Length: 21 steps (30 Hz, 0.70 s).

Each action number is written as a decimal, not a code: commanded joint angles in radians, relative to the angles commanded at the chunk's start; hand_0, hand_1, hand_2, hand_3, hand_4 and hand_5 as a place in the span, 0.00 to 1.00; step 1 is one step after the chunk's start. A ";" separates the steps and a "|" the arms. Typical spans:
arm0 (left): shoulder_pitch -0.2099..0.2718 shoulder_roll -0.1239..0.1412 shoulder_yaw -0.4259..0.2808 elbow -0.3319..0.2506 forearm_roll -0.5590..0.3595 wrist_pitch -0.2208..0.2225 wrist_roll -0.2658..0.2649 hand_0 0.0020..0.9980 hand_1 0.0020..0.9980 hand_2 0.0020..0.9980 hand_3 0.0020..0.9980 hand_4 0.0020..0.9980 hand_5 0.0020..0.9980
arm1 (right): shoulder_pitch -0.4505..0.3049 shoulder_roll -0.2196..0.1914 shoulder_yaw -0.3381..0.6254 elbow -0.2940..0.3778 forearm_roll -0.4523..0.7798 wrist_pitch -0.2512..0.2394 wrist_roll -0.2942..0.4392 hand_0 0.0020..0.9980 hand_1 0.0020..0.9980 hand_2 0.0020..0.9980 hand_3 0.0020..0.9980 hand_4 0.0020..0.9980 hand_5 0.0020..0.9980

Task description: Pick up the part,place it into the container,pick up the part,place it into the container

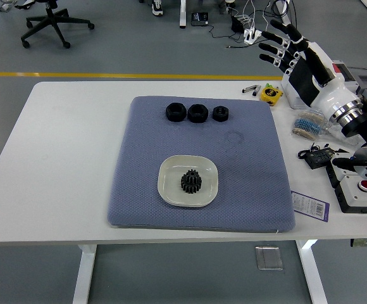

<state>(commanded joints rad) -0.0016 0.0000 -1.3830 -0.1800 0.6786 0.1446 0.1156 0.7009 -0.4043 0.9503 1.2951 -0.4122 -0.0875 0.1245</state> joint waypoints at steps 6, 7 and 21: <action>0.005 0.000 -0.003 0.000 0.011 -0.001 0.001 0.89 0.87 0.89 0.65 0.61 0.74 | -0.053 0.000 0.023 -0.002 0.226 -0.061 0.021 0.95 0.90 0.93 0.95 1.00 0.92; 0.006 0.000 -0.003 0.000 0.011 -0.002 0.000 0.89 0.87 0.89 0.65 0.61 0.74 | -0.065 0.000 0.030 -0.003 0.233 -0.063 0.021 0.95 0.90 0.93 0.95 1.00 0.92; 0.001 0.000 0.014 0.000 -0.001 -0.010 -0.006 0.88 0.87 0.89 0.65 0.60 0.75 | -0.203 0.009 0.138 0.007 -0.022 -0.140 -0.087 0.95 0.88 0.90 0.91 1.00 0.95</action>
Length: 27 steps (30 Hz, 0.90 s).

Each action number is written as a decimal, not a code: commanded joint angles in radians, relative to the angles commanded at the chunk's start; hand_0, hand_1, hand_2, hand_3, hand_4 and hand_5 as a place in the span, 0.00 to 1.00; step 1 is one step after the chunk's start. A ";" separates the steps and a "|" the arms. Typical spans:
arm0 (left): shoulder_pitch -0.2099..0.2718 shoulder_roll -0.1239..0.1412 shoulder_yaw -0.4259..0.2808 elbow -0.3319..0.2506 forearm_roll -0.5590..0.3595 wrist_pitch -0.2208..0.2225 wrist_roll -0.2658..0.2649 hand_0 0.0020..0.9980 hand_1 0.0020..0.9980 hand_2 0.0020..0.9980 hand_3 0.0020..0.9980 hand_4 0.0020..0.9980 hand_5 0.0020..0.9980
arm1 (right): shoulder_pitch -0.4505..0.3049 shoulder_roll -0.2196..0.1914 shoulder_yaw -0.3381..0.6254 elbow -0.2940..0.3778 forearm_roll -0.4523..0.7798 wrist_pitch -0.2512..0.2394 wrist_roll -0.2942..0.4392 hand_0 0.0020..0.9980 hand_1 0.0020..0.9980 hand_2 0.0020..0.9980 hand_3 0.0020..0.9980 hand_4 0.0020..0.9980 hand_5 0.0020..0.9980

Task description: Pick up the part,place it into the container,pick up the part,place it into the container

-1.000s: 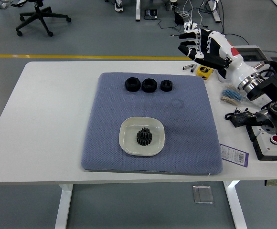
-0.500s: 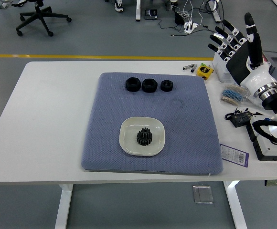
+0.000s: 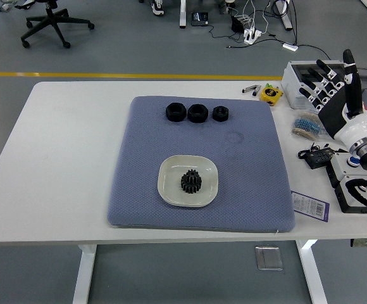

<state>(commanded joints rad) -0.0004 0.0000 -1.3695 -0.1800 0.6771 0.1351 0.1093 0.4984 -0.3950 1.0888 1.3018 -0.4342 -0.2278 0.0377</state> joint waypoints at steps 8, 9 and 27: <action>-0.003 0.000 -0.004 0.000 0.003 0.000 0.000 0.88 0.86 0.89 0.64 0.60 0.75 | -0.048 0.019 0.024 -0.029 -0.112 -0.011 -0.077 0.91 0.86 0.88 0.89 1.00 0.98; -0.003 0.000 -0.003 0.000 0.003 0.000 0.000 0.88 0.86 0.89 0.64 0.60 0.75 | -0.052 0.021 0.028 -0.031 -0.118 -0.009 -0.076 0.91 0.86 0.88 0.89 1.00 0.98; -0.005 0.000 -0.014 0.000 0.022 0.004 0.006 0.88 0.86 0.89 0.64 0.59 0.75 | -0.094 0.043 0.044 -0.046 -0.198 -0.056 -0.113 0.92 0.86 0.88 0.88 1.00 0.98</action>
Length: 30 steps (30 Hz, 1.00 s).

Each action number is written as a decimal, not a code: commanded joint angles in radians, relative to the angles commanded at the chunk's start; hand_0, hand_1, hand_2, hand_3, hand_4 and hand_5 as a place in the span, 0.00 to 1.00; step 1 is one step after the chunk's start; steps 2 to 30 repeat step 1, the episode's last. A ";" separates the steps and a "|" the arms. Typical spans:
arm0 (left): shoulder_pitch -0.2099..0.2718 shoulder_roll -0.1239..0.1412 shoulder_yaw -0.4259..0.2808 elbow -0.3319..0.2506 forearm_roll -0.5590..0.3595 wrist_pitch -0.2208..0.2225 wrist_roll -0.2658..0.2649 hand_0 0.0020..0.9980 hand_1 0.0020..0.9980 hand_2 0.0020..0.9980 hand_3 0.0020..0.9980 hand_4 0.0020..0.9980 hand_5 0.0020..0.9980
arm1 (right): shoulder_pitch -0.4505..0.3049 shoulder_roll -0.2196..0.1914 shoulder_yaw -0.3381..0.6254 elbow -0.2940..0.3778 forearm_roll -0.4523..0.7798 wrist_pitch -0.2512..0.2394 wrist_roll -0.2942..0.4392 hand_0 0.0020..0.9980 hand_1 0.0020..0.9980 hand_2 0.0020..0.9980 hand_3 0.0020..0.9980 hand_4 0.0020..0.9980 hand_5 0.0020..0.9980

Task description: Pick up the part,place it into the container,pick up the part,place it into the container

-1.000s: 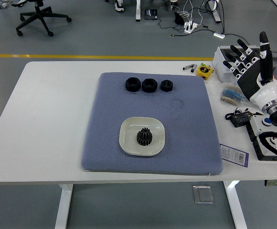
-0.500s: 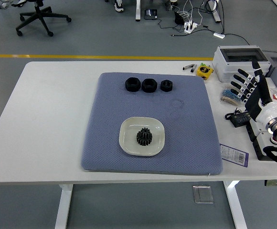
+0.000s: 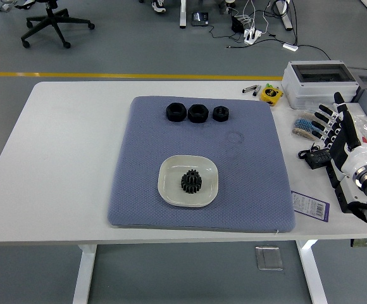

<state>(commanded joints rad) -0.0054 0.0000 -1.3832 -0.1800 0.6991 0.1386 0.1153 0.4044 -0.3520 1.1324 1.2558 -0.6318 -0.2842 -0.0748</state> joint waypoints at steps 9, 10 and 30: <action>0.000 0.000 -0.001 0.000 0.001 0.000 0.000 0.88 0.86 0.89 0.64 0.59 0.75 | -0.001 0.000 0.000 0.000 -0.002 0.003 -0.001 0.92 0.86 0.88 0.88 1.00 0.98; 0.000 0.000 -0.001 0.000 0.001 0.000 0.000 0.88 0.86 0.89 0.64 0.59 0.75 | -0.001 0.000 0.000 0.000 -0.002 0.003 -0.001 0.92 0.86 0.88 0.88 1.00 0.98; 0.000 0.000 -0.001 0.000 0.001 0.000 0.000 0.88 0.86 0.89 0.64 0.59 0.75 | -0.001 0.000 0.000 0.000 -0.002 0.003 -0.001 0.92 0.86 0.88 0.88 1.00 0.98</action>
